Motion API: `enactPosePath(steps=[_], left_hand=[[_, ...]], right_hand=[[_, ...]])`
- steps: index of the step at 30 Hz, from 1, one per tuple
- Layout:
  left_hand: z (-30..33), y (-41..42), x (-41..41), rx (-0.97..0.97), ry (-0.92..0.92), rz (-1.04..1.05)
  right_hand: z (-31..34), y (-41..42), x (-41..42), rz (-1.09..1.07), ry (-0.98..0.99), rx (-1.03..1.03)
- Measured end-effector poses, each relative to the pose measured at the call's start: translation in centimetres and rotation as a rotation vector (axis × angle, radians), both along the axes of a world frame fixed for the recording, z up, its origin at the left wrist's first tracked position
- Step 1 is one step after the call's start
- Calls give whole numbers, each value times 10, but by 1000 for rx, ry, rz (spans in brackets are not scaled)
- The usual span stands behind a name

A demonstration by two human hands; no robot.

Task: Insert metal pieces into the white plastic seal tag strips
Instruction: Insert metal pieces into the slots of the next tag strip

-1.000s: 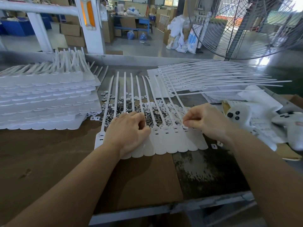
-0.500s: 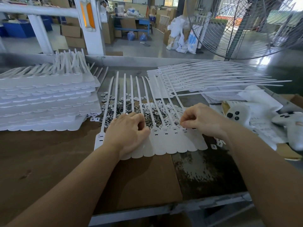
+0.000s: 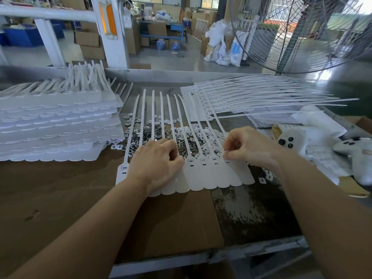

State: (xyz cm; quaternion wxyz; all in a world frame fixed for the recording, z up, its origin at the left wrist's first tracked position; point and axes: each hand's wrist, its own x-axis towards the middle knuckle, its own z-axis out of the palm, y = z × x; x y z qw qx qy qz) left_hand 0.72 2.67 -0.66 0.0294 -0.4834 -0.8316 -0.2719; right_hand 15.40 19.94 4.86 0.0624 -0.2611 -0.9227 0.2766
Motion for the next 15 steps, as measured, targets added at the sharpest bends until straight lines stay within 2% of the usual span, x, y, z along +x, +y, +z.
enactPosePath(steps=[6,15], left_hand=[[0,0,0,0,-2,6],[4,-9,-4,-27,-13,5]], right_hand=[[-8,-1,3,-60,88,-91],[-25,-18,5,-117,308,-107]])
